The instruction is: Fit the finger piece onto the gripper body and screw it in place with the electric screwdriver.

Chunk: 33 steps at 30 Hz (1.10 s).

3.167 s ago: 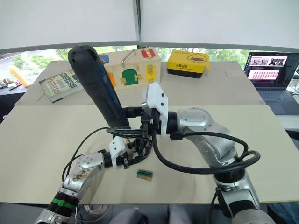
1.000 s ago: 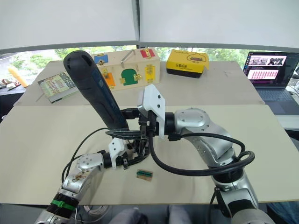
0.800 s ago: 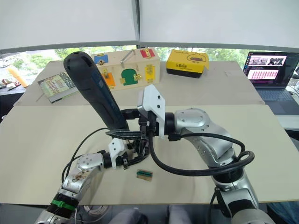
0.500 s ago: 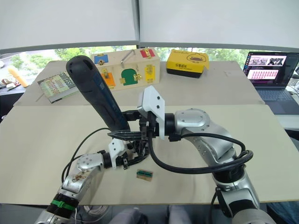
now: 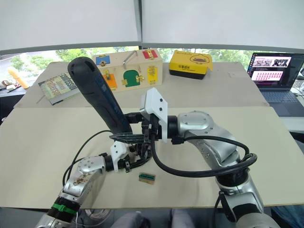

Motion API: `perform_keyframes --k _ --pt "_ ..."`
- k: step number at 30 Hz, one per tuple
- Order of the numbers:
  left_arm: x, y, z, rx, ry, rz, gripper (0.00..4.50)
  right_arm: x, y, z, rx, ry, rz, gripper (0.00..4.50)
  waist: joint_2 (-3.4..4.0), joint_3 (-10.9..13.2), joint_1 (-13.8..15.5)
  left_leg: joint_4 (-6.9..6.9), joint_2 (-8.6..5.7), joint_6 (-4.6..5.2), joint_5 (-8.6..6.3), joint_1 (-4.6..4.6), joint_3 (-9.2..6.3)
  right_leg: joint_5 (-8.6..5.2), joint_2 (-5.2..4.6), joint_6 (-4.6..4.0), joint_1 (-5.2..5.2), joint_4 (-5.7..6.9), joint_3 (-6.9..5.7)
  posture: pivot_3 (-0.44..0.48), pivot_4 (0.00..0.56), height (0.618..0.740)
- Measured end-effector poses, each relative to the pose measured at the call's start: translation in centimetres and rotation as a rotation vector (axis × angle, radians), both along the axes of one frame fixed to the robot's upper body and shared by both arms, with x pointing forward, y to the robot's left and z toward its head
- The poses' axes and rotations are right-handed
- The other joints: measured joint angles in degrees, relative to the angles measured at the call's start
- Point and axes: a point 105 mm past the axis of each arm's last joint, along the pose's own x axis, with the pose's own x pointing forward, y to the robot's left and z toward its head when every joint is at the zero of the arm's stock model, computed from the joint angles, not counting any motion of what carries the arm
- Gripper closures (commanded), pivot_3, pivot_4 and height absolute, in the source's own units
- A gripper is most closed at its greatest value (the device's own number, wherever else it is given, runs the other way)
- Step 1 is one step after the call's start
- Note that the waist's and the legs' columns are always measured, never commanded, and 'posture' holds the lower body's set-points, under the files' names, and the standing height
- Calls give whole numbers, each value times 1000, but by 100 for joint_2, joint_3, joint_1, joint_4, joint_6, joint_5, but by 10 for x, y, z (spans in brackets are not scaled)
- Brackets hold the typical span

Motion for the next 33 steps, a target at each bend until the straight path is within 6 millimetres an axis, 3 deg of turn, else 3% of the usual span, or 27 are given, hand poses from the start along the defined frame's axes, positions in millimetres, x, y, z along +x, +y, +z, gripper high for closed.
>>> perform_keyframes --k 33 --pt "0 0 0 1 4 3 2223 2 -2 -3 44 16 -8 2588 0 0 -2 0 0 0 0 3 0 0 0 0 2 0 1 0 150 740"
